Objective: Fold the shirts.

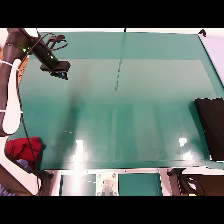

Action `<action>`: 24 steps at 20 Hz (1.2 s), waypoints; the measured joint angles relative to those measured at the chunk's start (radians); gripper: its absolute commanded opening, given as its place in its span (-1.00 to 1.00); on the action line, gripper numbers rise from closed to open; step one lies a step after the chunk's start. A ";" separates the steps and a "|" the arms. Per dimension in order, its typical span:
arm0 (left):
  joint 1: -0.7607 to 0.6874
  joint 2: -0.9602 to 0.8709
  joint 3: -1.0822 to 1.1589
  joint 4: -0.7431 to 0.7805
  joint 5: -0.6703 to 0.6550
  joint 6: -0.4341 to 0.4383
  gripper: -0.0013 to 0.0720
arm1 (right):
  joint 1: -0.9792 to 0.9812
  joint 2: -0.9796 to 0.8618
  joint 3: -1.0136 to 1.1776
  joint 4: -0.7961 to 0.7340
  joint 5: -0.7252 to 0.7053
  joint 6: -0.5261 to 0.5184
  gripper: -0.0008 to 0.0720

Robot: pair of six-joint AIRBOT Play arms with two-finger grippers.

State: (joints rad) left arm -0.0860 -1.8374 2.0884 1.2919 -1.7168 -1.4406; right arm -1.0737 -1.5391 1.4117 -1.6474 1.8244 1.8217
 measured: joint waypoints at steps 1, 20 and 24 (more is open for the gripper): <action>0.000 0.001 0.000 -0.004 0.002 0.000 -0.89 | 0.020 -0.001 0.007 0.024 -0.010 0.006 0.51; -0.001 0.876 -1.066 0.019 0.174 -0.212 -0.89 | 0.853 0.327 -0.449 0.466 -0.575 -0.265 -0.94; 0.000 0.950 -1.162 0.050 0.185 -0.222 -0.89 | 0.877 0.355 -0.502 0.479 -0.591 -0.282 -0.94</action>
State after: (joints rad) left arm -0.0864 -0.8875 0.9260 1.3415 -1.5314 -1.6630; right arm -0.1967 -1.1843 0.9096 -1.1687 1.2331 1.5402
